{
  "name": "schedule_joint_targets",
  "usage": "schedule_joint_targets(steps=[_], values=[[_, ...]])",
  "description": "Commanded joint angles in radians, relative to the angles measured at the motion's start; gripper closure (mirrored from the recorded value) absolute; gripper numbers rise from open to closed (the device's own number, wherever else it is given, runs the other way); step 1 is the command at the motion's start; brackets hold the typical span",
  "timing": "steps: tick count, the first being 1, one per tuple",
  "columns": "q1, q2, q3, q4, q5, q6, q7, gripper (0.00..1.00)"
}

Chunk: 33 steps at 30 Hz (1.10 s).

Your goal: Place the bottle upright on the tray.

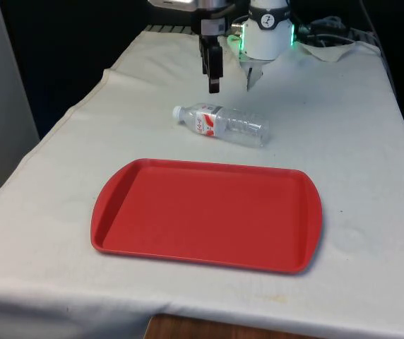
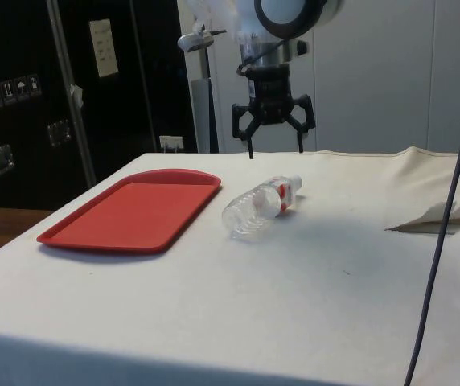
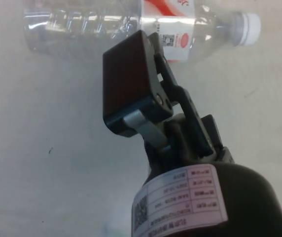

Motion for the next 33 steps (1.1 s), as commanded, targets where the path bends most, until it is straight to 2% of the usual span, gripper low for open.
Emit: schedule_joint_targets(steps=[1, 5, 8, 13, 14, 15, 24, 25, 26, 33], values=[[-0.001, 0.005, -0.005, 0.001, -0.012, 0.014, 0.013, 0.00], [0.000, 0.001, -0.010, 0.001, 0.000, 0.002, 0.000, 0.00], [0.000, 0.002, -0.012, 0.000, 0.006, 0.014, 0.014, 0.00], [0.001, -0.004, -0.010, -0.002, 0.043, 0.012, 0.009, 0.00], [0.000, 0.000, -0.012, 0.002, 0.028, 0.002, 0.013, 0.00], [0.001, -0.005, -0.010, -0.002, 0.050, 0.012, 0.008, 0.00], [0.001, -0.006, -0.009, -0.001, 0.118, 0.007, 0.004, 0.00], [0.001, 0.000, -0.012, 0.002, 0.095, 0.002, 0.012, 0.00], [0.001, -0.006, -0.009, -0.001, 0.124, 0.006, 0.004, 0.00], [0.001, -0.006, -0.009, 0.000, 0.173, 0.004, 0.005, 0.00]])
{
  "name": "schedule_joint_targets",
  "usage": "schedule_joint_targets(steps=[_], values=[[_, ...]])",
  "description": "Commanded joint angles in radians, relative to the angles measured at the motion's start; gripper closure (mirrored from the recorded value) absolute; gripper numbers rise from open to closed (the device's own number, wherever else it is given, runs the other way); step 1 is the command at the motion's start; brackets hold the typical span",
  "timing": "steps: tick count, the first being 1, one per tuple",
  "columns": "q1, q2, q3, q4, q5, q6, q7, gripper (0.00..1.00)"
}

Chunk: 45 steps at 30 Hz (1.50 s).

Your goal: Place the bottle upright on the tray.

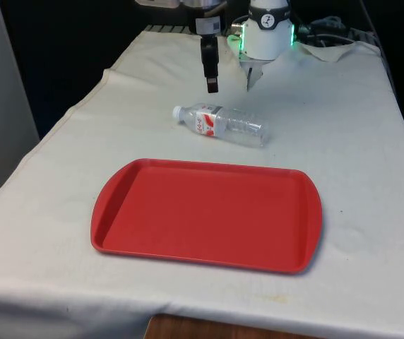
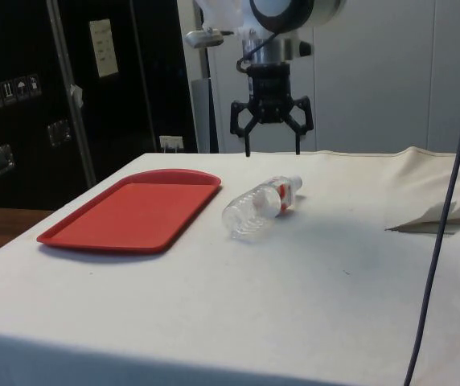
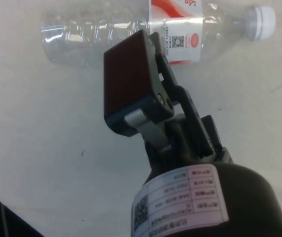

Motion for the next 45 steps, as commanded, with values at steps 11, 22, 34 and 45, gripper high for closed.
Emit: schedule_joint_targets(steps=[11, 22, 34, 45], values=[[0.000, 0.000, 0.000, 0.000, 0.074, -0.002, 0.000, 0.00], [0.000, -0.005, 0.002, -0.001, 0.155, -0.006, -0.004, 0.00], [0.000, -0.004, 0.002, 0.000, 0.222, -0.009, 0.000, 0.00], [-0.001, -0.002, 0.001, 0.000, 0.286, -0.011, 0.007, 0.00]])
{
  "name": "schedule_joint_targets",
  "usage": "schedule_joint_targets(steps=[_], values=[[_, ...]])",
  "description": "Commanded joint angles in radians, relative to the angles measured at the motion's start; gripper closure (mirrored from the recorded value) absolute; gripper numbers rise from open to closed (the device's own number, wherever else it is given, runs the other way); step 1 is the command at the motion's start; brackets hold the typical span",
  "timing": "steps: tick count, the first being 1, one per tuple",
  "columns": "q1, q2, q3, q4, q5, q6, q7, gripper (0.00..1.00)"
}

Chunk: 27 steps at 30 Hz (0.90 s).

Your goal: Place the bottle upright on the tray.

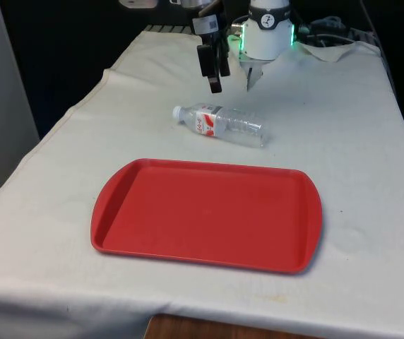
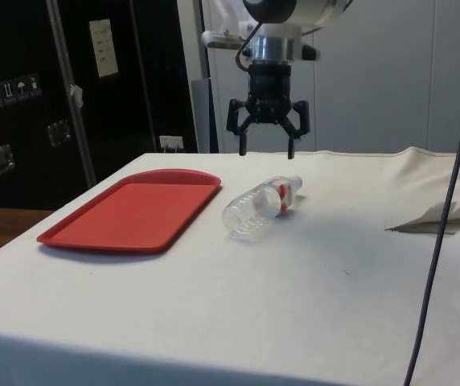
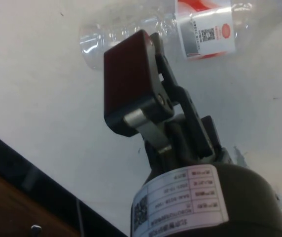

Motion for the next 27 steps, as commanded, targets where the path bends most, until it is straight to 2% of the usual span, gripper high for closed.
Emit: schedule_joint_targets(steps=[1, 4, 12, 13, 19, 21, 22, 27], values=[[0.000, -0.002, 0.001, 0.000, 0.014, -0.001, 0.004, 0.00], [0.000, 0.001, 0.000, 0.000, 0.018, -0.001, 0.001, 0.00], [0.000, 0.004, 0.000, 0.000, 0.072, 0.002, 0.015, 0.00], [0.000, 0.003, 0.000, -0.001, 0.060, -0.001, 0.009, 0.00], [0.001, 0.012, 0.000, 0.000, 0.105, 0.005, 0.025, 0.00], [0.001, 0.015, 0.000, -0.001, 0.113, 0.006, 0.030, 0.00], [0.000, 0.014, -0.001, -0.001, 0.100, -0.001, 0.026, 0.00], [0.001, 0.023, 0.000, 0.000, 0.139, 0.007, 0.040, 0.00]])
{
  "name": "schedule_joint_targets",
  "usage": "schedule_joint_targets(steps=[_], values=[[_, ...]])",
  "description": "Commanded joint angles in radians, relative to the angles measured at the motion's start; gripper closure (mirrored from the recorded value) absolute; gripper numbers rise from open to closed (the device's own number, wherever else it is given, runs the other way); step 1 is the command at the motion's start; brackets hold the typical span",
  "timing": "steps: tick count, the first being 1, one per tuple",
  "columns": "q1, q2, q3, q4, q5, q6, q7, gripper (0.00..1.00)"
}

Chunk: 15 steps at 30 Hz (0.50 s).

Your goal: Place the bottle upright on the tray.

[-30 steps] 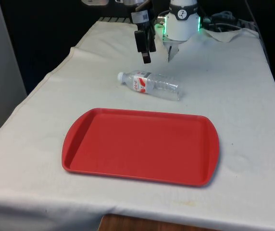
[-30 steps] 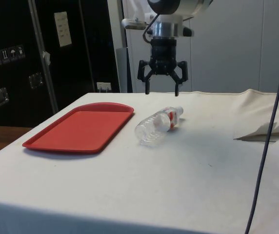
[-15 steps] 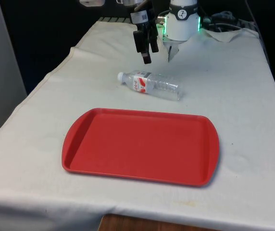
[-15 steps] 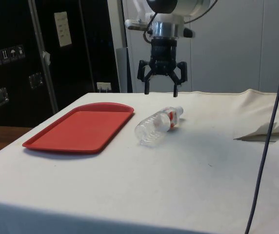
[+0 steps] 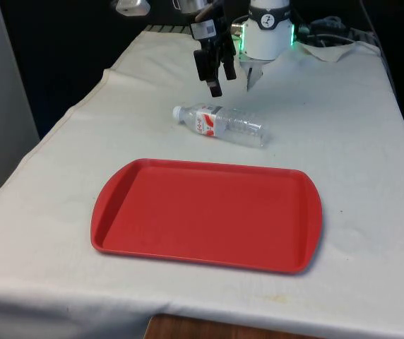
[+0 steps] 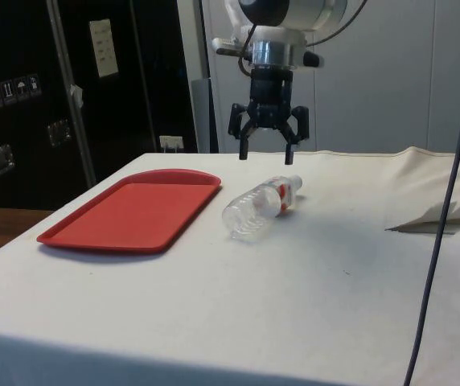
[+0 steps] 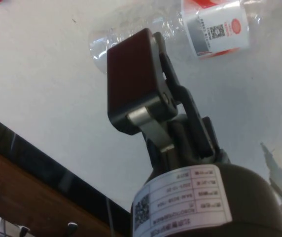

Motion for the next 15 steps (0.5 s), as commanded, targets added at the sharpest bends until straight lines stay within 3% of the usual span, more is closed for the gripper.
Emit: schedule_joint_targets(steps=[1, 15], values=[[0.001, 0.002, 0.001, 0.001, 0.016, 0.008, 0.005, 0.00], [0.000, 0.021, 0.000, 0.002, 0.078, 0.007, 0.029, 0.00]])
